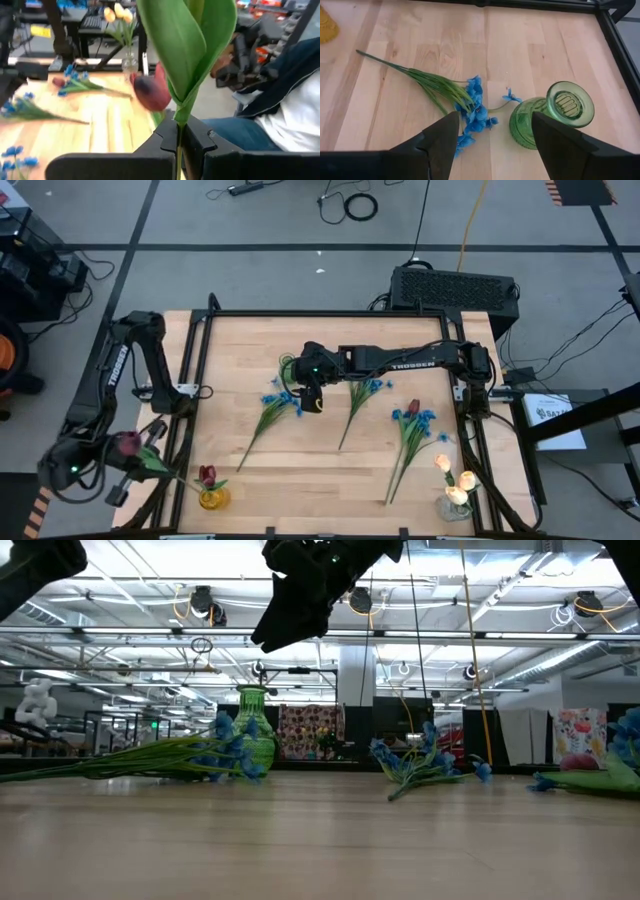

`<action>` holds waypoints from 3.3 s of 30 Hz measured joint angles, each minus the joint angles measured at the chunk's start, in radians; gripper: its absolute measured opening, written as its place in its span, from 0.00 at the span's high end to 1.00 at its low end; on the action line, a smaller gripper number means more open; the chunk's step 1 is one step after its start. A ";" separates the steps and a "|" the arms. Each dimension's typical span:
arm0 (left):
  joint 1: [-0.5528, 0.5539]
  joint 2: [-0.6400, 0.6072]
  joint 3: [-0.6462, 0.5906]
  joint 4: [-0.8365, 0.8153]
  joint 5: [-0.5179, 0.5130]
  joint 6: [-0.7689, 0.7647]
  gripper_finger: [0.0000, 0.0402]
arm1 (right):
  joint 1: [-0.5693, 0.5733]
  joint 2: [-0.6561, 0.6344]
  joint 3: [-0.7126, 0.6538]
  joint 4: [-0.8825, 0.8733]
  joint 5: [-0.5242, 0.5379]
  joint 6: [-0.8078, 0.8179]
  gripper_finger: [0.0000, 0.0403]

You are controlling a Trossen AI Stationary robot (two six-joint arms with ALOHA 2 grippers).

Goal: Sort flowers into vase by color
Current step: Put the left red flower into the yellow vase, then put the red flower into the yellow vase

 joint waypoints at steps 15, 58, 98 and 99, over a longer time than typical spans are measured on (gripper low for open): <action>0.054 0.102 0.000 -0.047 0.082 -0.109 0.97 | 0.000 0.000 0.000 0.000 0.000 0.002 0.40; 0.096 0.126 0.000 -0.126 0.372 -0.161 0.61 | 0.000 0.000 0.000 -0.006 -0.004 0.002 0.40; 0.025 -0.242 0.005 -0.534 0.663 -0.490 0.62 | 0.009 0.000 0.000 -0.018 -0.004 -0.009 0.40; 0.024 -0.245 0.005 -0.568 0.662 -0.514 0.62 | 0.009 0.000 0.000 -0.018 -0.004 -0.009 0.40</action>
